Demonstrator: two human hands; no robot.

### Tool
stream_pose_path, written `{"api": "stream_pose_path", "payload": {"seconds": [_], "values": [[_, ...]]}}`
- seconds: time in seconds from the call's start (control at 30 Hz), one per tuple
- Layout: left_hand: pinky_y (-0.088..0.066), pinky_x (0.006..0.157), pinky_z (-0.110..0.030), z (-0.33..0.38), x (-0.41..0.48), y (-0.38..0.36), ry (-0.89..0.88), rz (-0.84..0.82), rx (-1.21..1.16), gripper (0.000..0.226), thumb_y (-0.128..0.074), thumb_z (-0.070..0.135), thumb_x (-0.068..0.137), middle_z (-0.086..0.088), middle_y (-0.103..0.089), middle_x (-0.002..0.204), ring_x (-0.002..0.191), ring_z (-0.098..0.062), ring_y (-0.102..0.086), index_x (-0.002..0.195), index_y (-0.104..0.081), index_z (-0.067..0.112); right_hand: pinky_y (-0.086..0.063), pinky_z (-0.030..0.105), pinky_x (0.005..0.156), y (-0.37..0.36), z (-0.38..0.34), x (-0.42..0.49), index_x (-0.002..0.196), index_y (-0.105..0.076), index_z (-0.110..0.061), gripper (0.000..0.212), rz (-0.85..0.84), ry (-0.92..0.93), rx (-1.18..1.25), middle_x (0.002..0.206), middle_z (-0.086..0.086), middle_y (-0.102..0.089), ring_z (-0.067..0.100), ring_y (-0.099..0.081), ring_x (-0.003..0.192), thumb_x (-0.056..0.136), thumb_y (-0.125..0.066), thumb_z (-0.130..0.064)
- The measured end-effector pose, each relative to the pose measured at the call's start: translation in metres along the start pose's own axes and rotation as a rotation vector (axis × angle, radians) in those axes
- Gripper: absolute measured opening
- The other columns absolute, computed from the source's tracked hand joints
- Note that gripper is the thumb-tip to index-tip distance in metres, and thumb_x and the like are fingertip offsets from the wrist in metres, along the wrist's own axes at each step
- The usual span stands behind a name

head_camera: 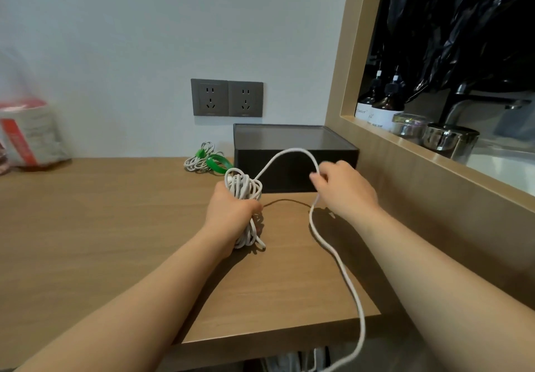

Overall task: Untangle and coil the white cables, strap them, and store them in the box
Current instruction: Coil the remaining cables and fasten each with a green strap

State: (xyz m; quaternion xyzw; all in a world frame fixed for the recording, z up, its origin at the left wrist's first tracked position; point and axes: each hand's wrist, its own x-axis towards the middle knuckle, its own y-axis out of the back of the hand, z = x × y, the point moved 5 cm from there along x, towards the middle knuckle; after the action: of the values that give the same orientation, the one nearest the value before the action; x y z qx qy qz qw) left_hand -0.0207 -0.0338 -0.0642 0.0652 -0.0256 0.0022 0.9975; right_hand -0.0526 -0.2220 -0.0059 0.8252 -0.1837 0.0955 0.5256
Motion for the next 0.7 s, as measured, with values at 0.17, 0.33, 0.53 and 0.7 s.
{"api": "stream_pose_path", "payload": {"seconds": [0.17,0.33,0.53,0.7], "values": [[-0.05,0.071,-0.029,0.001,0.002,0.0,-0.009,-0.021,-0.005,0.046,-0.07,0.005,0.077,-0.004,-0.059,0.099,0.088,-0.018,-0.059,0.116,-0.048,0.015,-0.057,0.029,0.068,-0.025,0.027,-0.011,0.108,-0.055,-0.011,0.018,-0.217,-0.293,0.289,0.076,0.007,-0.064,0.017,-0.065,0.066,0.093,-0.055,-0.021],[-0.053,0.071,-0.031,0.0,0.001,-0.001,-0.014,-0.038,0.015,0.047,-0.071,0.007,0.076,-0.005,-0.06,0.099,0.088,-0.02,-0.061,0.115,-0.048,0.017,-0.048,0.022,0.064,-0.025,0.02,-0.02,0.134,-0.037,-0.015,0.047,-0.224,-0.294,0.455,0.1,0.004,-0.055,0.012,-0.055,0.08,0.093,-0.054,-0.029],[-0.054,0.086,-0.05,-0.003,0.003,-0.004,0.024,-0.113,-0.002,0.049,-0.072,0.006,0.073,-0.012,-0.061,0.096,0.084,-0.027,-0.06,0.115,-0.05,0.016,-0.038,0.03,0.09,-0.022,0.011,-0.015,0.133,-0.04,-0.026,0.045,0.058,-0.109,0.276,0.137,0.001,-0.037,0.019,-0.039,0.123,0.091,-0.056,-0.024],[-0.056,0.071,-0.044,0.001,0.009,-0.01,0.024,-0.206,0.013,0.047,-0.073,0.005,0.072,-0.009,-0.057,0.085,0.073,-0.024,-0.058,0.112,-0.051,0.013,-0.031,0.037,0.105,-0.025,-0.005,-0.009,0.139,-0.035,-0.03,0.051,0.1,-0.023,0.22,0.146,-0.004,-0.031,0.02,-0.028,0.133,0.093,-0.051,-0.016]]}}
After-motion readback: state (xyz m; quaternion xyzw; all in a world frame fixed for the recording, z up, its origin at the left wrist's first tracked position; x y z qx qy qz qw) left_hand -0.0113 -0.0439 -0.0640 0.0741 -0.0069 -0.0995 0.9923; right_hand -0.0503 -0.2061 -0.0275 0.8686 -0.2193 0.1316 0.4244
